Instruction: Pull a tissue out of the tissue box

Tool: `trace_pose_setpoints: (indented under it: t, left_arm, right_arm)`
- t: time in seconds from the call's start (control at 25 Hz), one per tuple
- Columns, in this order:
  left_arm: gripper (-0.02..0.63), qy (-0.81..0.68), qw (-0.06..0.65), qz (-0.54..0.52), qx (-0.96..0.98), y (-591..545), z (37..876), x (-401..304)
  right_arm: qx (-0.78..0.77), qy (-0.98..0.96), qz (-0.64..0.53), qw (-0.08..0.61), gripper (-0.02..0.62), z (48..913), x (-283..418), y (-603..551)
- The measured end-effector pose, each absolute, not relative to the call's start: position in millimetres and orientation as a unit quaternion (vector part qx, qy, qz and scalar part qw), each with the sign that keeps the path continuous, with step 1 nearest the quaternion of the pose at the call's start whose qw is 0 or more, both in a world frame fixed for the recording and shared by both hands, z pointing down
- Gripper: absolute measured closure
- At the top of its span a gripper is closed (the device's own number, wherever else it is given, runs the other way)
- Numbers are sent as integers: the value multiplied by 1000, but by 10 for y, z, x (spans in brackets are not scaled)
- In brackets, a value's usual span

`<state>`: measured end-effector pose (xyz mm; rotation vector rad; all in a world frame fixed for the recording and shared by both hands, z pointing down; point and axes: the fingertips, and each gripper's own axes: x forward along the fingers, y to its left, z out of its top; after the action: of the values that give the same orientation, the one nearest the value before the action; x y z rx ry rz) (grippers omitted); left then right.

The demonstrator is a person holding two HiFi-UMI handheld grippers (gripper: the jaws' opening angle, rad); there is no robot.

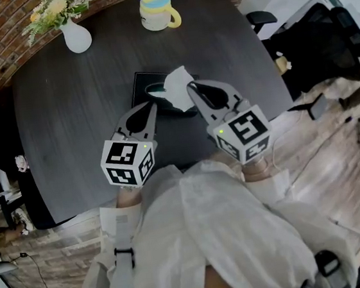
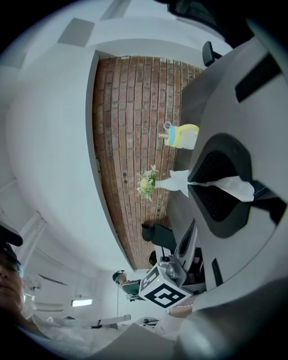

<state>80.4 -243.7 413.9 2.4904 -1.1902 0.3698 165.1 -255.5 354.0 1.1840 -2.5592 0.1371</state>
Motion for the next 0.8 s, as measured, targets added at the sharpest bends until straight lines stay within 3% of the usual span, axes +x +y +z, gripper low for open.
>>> trace_pose_setpoints:
  t: [0.8]
  left_arm:
    - [602, -415, 177, 178, 875, -2427, 4322, 871]
  right_arm:
    - [405, -893, 74, 181, 584, 3775, 1659, -2542]
